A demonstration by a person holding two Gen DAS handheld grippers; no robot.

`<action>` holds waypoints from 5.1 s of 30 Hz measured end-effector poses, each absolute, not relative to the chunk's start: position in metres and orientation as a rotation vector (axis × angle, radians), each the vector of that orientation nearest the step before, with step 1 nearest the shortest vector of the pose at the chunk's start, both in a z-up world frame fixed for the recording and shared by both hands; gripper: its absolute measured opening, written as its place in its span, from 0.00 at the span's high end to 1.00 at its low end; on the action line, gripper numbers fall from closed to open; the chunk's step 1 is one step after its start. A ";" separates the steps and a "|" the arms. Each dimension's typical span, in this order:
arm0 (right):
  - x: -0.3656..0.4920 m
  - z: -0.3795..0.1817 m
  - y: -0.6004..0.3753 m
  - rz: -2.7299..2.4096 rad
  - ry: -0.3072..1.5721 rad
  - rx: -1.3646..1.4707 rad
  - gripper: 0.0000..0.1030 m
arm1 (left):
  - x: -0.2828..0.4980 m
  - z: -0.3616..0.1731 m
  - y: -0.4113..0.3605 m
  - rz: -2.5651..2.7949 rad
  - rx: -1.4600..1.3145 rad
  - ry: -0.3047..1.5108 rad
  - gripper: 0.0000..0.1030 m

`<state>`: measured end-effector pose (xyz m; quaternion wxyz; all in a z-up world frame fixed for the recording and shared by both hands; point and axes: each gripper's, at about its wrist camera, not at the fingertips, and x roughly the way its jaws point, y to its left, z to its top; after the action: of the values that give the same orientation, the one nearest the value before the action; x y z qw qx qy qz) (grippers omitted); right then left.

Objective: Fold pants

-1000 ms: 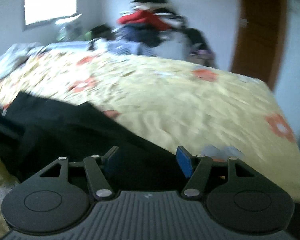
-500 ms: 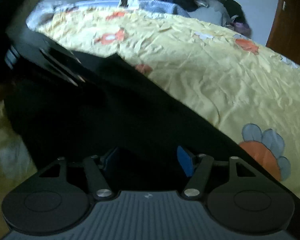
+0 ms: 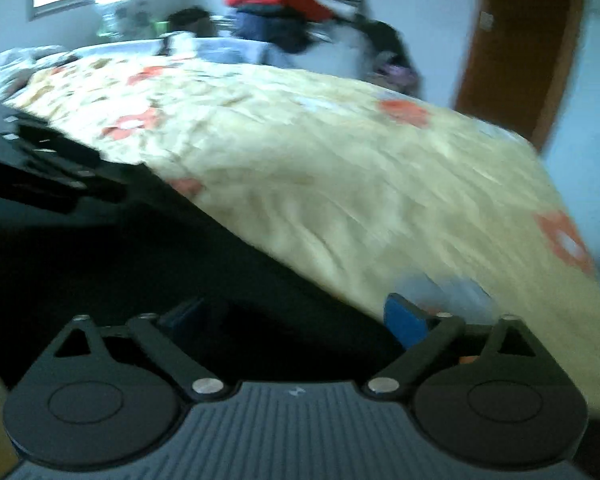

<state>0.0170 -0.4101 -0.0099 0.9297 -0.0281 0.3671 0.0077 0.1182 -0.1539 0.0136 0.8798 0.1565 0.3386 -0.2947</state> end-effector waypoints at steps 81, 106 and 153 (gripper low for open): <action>-0.190 -0.062 -0.622 -0.629 0.273 0.972 0.90 | 0.046 -0.048 -0.149 -0.698 0.282 0.609 0.00; -0.058 -0.021 -0.430 -0.078 0.514 0.282 0.93 | 0.044 -0.029 -0.150 -0.768 0.181 0.652 0.03; -0.015 -0.033 -0.306 0.376 0.634 0.278 0.67 | 0.108 -0.018 -0.151 -0.623 0.098 0.766 0.49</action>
<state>-0.0154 -0.3058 -0.0328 0.9234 0.1356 0.3089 0.1833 0.1077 -0.1506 -0.0177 0.8796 0.0470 0.3674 -0.2987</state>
